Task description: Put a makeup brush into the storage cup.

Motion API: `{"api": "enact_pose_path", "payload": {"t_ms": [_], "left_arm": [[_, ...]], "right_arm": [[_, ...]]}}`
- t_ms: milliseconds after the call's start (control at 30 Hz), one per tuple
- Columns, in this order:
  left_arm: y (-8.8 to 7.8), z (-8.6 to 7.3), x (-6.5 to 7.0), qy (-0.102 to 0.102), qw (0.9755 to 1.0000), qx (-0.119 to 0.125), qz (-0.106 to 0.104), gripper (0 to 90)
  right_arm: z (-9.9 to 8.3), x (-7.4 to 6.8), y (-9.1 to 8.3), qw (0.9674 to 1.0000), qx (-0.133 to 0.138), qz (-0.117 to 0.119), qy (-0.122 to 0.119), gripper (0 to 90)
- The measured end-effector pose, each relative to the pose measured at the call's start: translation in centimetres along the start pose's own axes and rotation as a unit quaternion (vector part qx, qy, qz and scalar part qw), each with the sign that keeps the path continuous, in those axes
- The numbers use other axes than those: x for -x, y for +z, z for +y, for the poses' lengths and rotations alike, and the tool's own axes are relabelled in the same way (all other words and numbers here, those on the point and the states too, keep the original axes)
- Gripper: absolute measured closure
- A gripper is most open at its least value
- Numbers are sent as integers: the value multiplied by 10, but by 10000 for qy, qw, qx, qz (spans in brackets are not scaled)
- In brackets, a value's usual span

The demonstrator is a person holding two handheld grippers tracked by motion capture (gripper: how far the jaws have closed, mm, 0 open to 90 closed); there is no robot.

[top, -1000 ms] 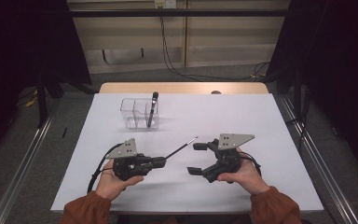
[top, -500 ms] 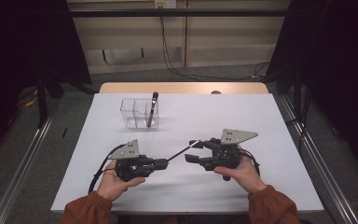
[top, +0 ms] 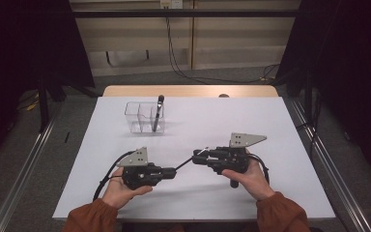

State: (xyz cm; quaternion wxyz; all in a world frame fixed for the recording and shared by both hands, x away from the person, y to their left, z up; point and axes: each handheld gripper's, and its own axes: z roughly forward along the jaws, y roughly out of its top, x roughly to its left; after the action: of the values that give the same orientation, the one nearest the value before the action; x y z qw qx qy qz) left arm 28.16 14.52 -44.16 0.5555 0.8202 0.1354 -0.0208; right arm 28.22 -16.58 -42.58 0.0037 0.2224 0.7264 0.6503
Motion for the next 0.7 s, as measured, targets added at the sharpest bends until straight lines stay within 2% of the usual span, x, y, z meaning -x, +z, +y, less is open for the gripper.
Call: {"api": "enact_pose_path", "payload": {"t_ms": [167, 367, 700], "left_arm": [[3, -1, -1, 12, 10000, -65, -24, 851], [5, -2, -2, 29, 9999, -118, -1, 845], [6, -2, -4, 9, 9999, -89, 78, 823]], "right_arm": [[0, 1, 0, 10000, 16, 83, 43, 789], [0, 2, 1, 9995, 63, 213, 228, 821], [1, 2, 2, 9984, 164, 405, 357, 857]]}}
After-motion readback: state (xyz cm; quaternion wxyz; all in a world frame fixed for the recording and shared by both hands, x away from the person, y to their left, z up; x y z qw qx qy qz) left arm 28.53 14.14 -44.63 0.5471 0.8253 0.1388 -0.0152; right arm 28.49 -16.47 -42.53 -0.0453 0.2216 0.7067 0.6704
